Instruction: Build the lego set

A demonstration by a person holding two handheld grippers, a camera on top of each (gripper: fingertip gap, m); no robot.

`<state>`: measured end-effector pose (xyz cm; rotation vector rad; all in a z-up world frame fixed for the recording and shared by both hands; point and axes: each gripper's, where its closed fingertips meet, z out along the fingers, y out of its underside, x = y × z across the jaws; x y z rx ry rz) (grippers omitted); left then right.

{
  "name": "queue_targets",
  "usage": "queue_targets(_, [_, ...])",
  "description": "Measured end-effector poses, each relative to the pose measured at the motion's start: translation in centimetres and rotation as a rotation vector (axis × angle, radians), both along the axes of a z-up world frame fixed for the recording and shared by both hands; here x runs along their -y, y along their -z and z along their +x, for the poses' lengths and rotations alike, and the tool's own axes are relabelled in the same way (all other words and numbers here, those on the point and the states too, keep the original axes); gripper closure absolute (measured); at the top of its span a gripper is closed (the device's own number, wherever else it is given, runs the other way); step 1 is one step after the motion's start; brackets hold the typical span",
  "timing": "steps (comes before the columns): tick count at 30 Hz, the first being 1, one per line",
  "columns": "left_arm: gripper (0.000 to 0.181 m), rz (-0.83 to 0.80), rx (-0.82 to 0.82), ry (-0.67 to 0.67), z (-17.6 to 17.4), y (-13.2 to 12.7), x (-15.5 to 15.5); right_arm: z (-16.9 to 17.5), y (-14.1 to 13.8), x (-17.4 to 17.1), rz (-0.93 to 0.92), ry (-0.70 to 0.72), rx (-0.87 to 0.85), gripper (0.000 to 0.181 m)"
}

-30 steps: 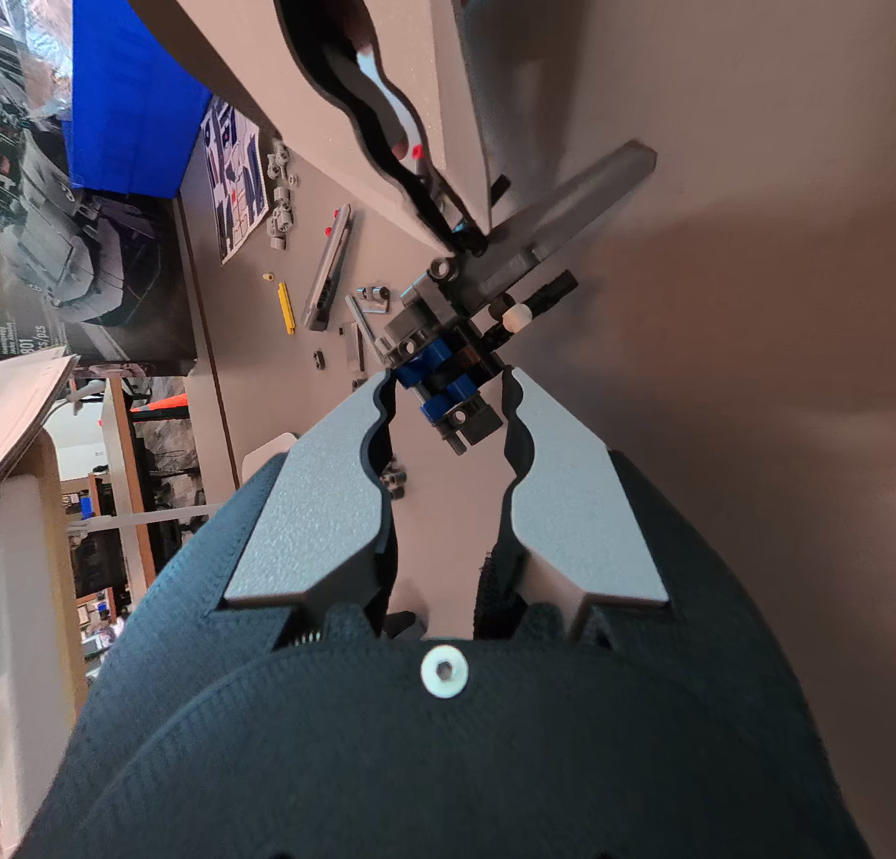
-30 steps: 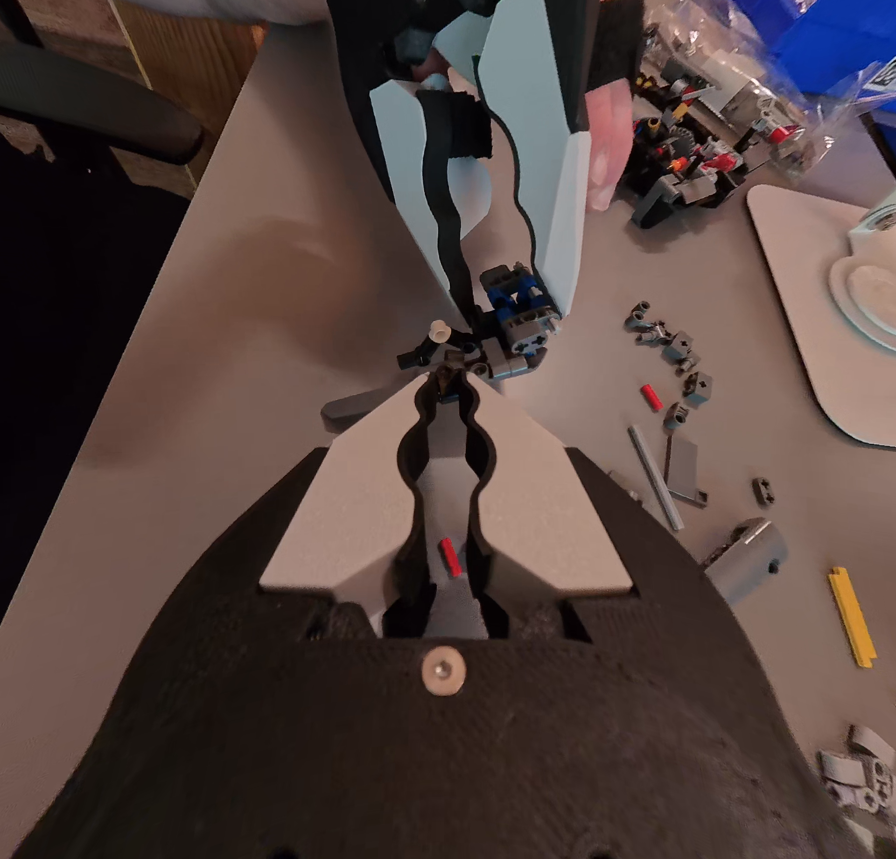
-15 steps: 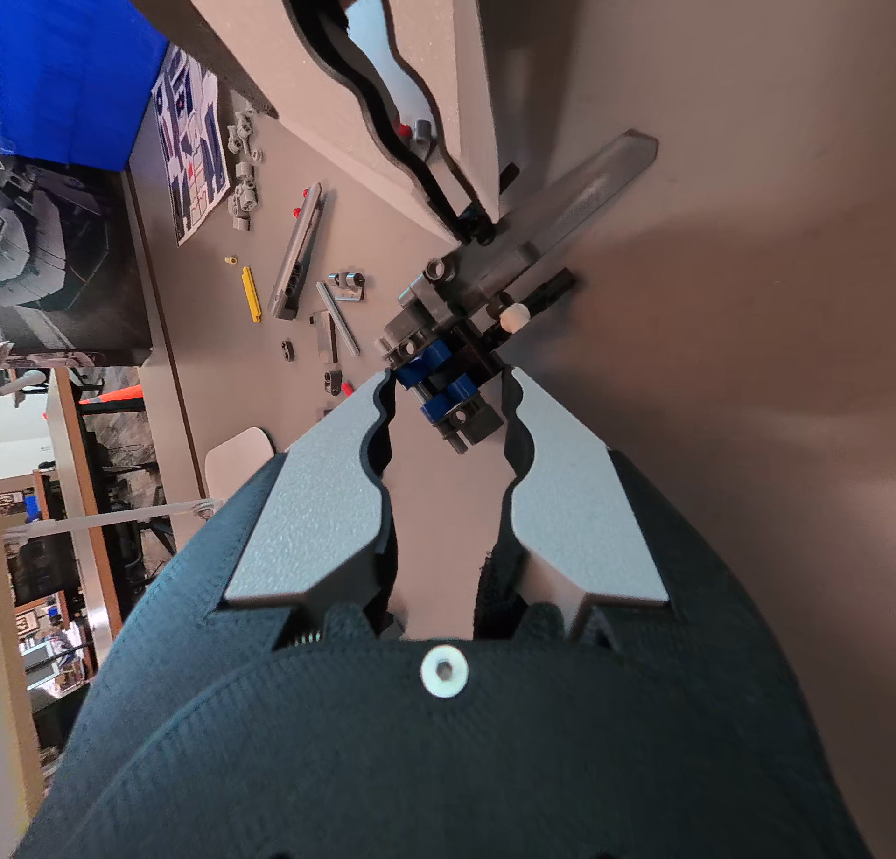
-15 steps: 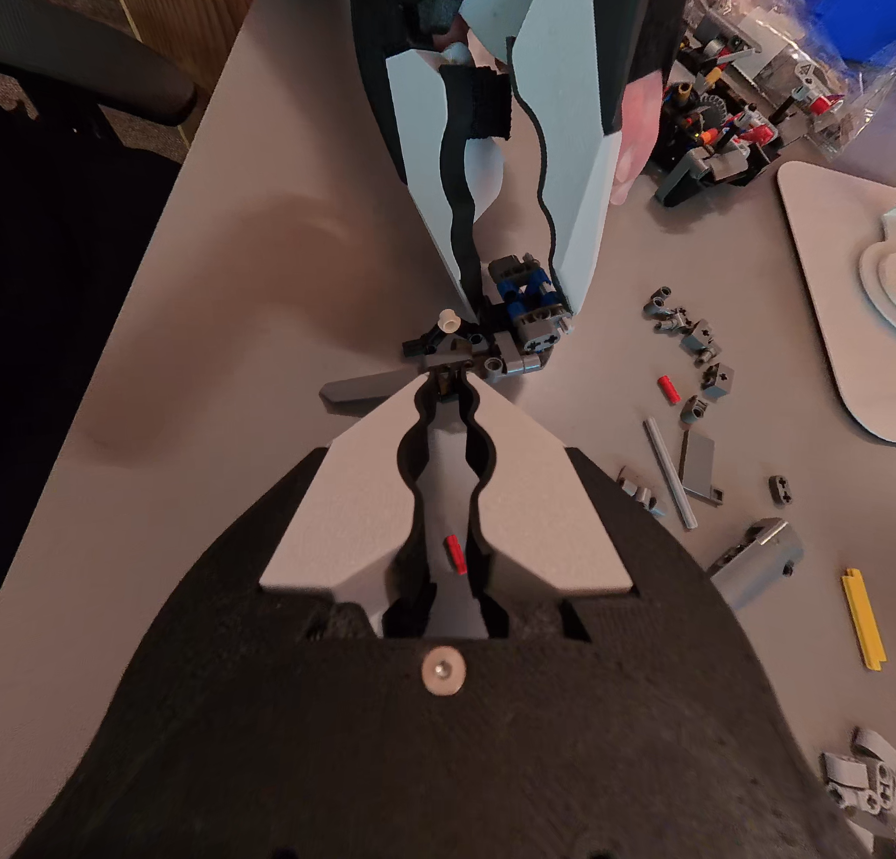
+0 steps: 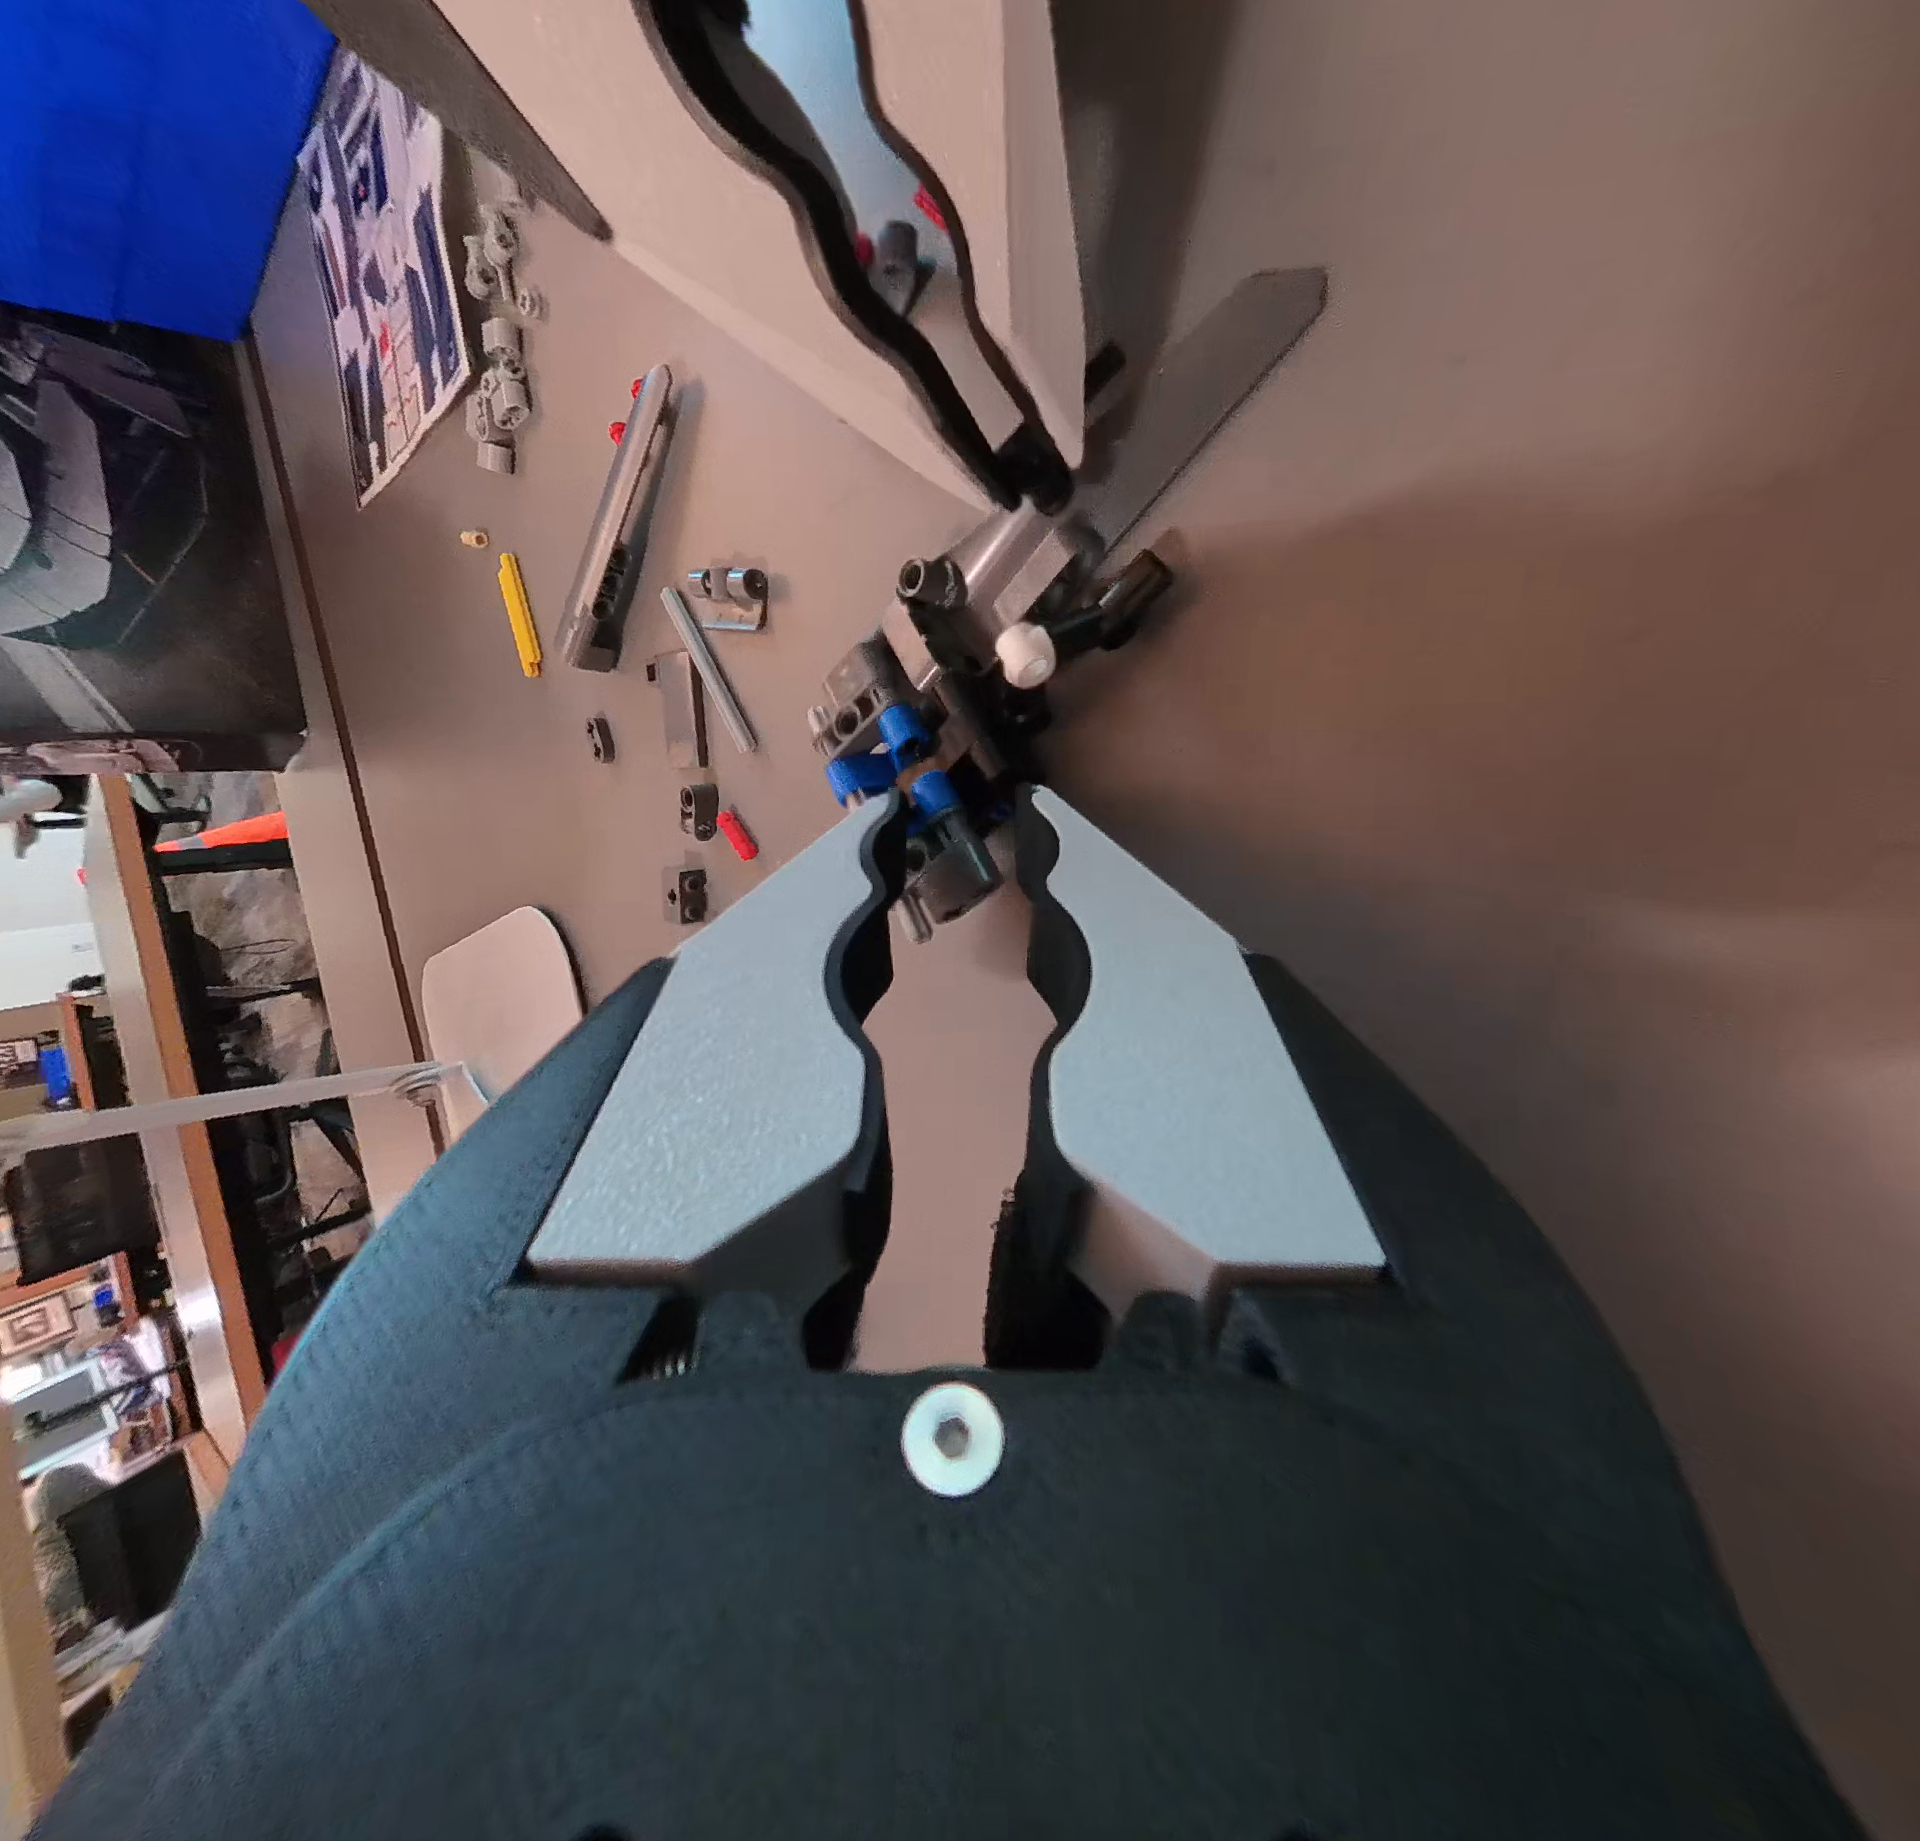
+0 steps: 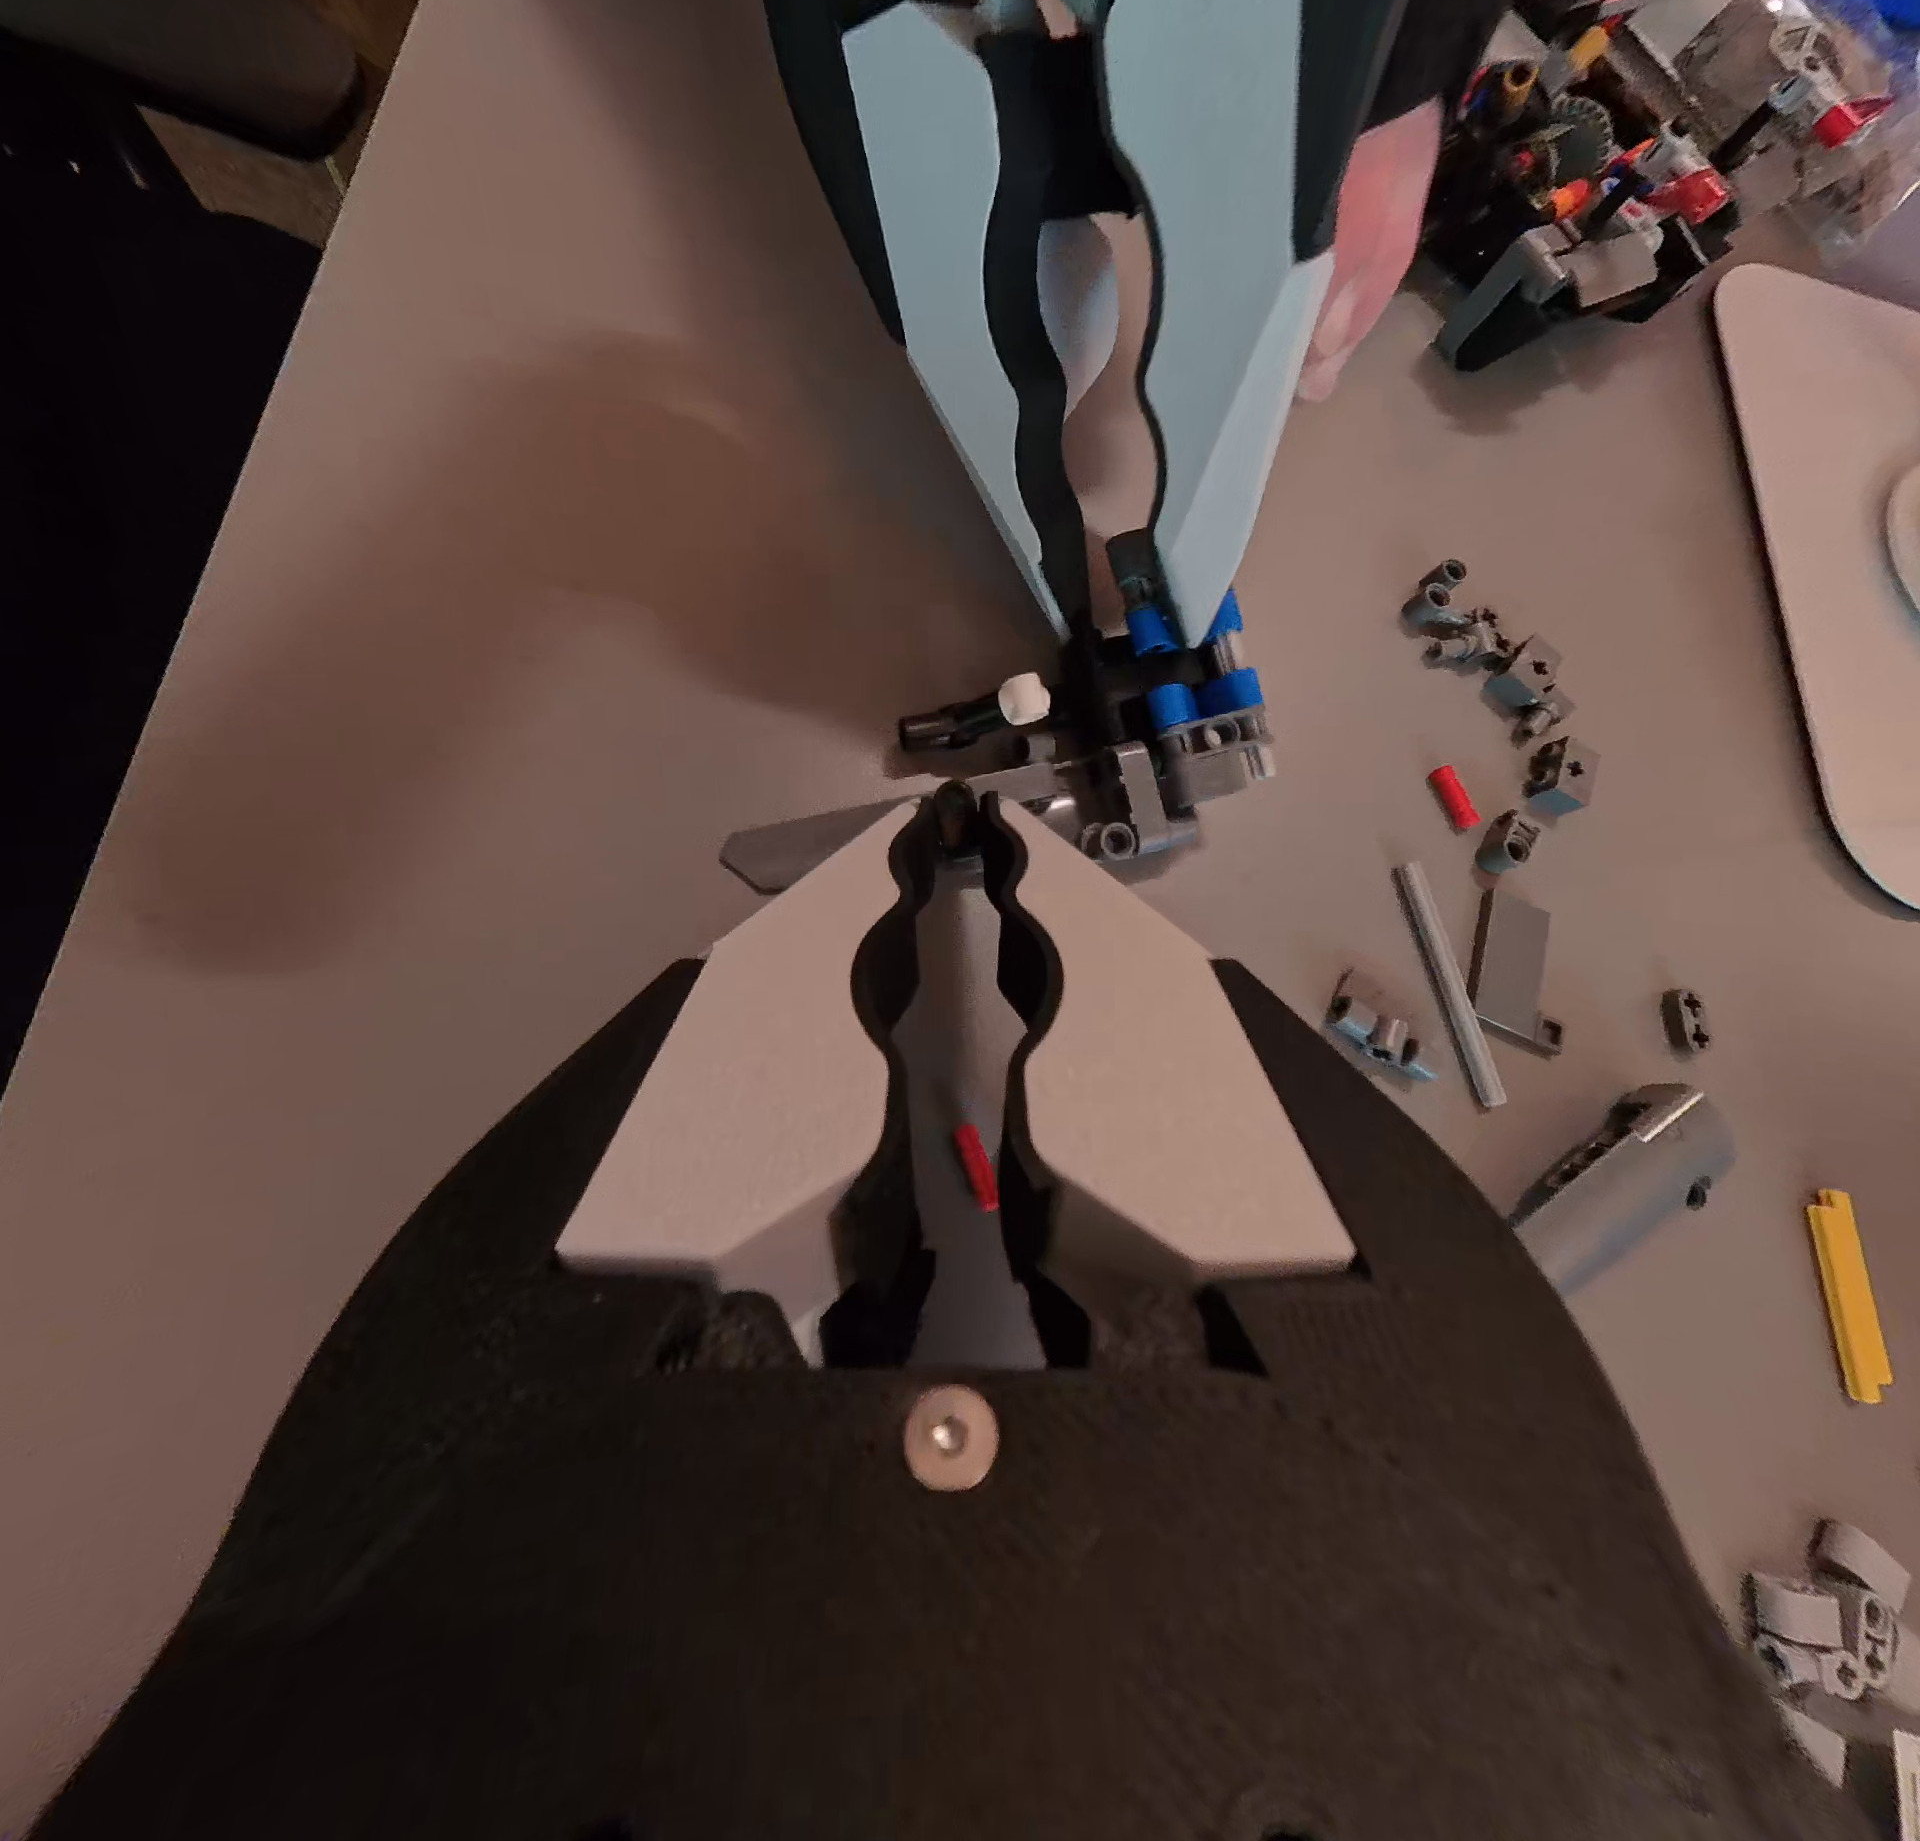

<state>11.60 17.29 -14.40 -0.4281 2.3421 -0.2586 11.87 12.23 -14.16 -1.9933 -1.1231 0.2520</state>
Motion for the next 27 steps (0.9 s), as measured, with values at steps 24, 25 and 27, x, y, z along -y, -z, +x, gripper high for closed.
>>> queue_targets(24, [0.155,0.060,0.077,0.010,0.3,-0.7,-0.2,-0.1,1.0,0.1,-0.035,-0.002,0.031,0.176])
queue_targets(25, [0.153,0.050,0.067,0.010,0.2,-0.7,-0.1,-0.1,1.0,0.1,-0.034,-0.003,0.032,0.176])
queue_targets(27, [0.153,0.039,0.063,0.011,0.2,-0.7,-0.1,-0.2,1.0,0.1,-0.032,-0.007,0.033,0.176])
